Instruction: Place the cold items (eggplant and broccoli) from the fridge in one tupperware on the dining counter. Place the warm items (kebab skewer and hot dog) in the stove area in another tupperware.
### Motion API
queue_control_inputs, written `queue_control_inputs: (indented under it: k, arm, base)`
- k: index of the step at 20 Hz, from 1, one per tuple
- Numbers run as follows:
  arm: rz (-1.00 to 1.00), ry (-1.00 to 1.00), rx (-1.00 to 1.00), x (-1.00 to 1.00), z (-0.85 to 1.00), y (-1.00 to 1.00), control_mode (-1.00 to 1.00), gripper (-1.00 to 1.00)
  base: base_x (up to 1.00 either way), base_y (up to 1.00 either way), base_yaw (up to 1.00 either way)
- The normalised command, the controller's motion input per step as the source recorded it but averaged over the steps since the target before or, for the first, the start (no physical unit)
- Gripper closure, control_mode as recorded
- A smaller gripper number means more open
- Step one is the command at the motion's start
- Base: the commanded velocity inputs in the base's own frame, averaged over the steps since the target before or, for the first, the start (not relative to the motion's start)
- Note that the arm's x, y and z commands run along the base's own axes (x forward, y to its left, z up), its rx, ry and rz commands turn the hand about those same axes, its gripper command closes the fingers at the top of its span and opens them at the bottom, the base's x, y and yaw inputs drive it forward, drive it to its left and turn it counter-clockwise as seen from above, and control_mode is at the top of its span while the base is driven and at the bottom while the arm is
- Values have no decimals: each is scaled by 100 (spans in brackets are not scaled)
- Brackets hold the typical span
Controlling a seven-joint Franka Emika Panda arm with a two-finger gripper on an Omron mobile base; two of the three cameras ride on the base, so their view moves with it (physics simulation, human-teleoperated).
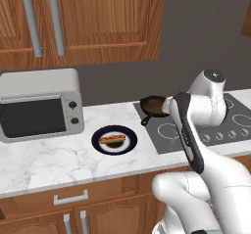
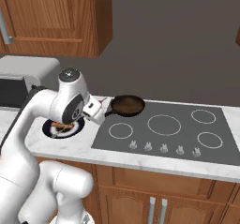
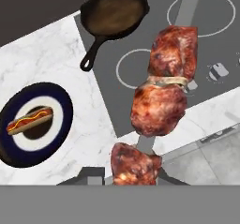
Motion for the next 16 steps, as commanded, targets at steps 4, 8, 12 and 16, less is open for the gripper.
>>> queue_control_inputs:
  k: [4, 8, 12, 16]
  arm:
    - [4, 0, -28, -100, -23, 67, -100, 100]
    - [-2, 12, -1, -31, -10, 11, -100, 100]
    - [-15, 19, 0, 9, 0, 0, -100, 100]
    - [-4, 8, 0, 0, 0, -2, -100, 100]
  base:
    - [0, 0, 0]
    - [0, 0, 0]
    - [0, 0, 0]
    - [0, 0, 0]
